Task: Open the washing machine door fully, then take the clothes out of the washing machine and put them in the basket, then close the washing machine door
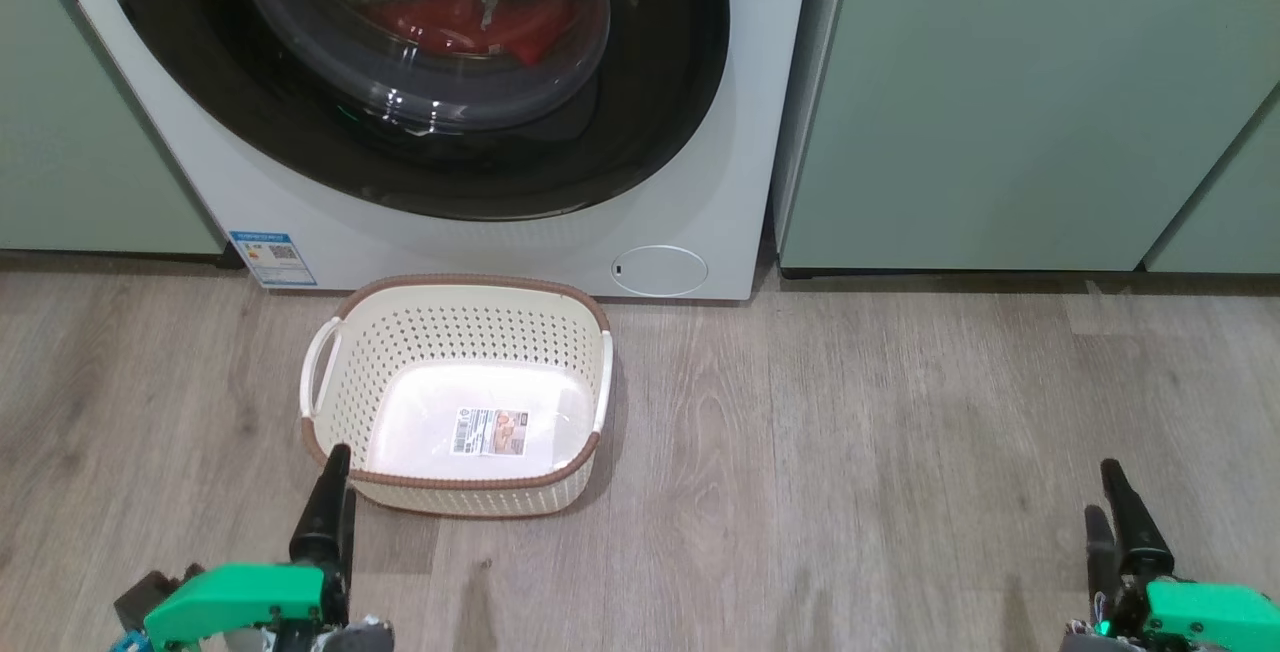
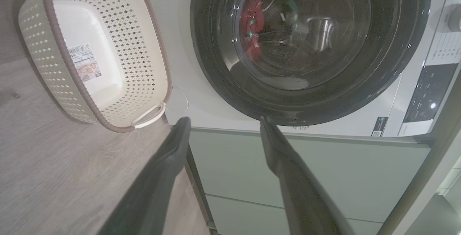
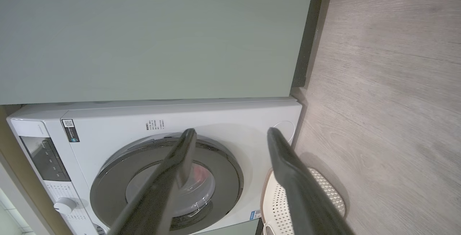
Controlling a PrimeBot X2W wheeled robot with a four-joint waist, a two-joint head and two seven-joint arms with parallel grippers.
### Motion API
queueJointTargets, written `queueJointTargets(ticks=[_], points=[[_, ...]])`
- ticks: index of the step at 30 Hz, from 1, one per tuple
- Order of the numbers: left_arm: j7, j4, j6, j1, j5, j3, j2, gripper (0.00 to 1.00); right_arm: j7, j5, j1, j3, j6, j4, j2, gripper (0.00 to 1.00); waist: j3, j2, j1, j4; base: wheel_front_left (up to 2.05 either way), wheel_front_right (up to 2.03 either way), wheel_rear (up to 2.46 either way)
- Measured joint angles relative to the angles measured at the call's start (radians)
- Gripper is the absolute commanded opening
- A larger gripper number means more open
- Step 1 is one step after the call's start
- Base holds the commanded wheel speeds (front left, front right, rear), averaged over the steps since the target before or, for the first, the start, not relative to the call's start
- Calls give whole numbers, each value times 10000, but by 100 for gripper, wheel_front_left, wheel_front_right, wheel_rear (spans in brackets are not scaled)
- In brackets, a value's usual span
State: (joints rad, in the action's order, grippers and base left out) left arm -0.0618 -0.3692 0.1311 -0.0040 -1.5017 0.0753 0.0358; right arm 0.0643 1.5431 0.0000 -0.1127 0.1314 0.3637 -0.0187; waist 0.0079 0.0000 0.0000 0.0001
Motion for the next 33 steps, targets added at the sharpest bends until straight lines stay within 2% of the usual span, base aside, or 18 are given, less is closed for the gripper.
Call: queueJointTargets(ticks=[6,22,33], points=[[107,105,-35,-8,800,0,0,100,-132,-621,-22,44,0,-163,0,100,18,0,0,-7,0,0,0],[583,663,-713,-242,3402,-382,2,100,-600,-3672,-198,462,0,-890,-2,100,72,0,0,15,0,0,0],[834,830,-1068,-293,4903,-612,8,100,-894,-5281,-234,683,0,-1174,-6,100,93,0,0,15,0,0,0]])
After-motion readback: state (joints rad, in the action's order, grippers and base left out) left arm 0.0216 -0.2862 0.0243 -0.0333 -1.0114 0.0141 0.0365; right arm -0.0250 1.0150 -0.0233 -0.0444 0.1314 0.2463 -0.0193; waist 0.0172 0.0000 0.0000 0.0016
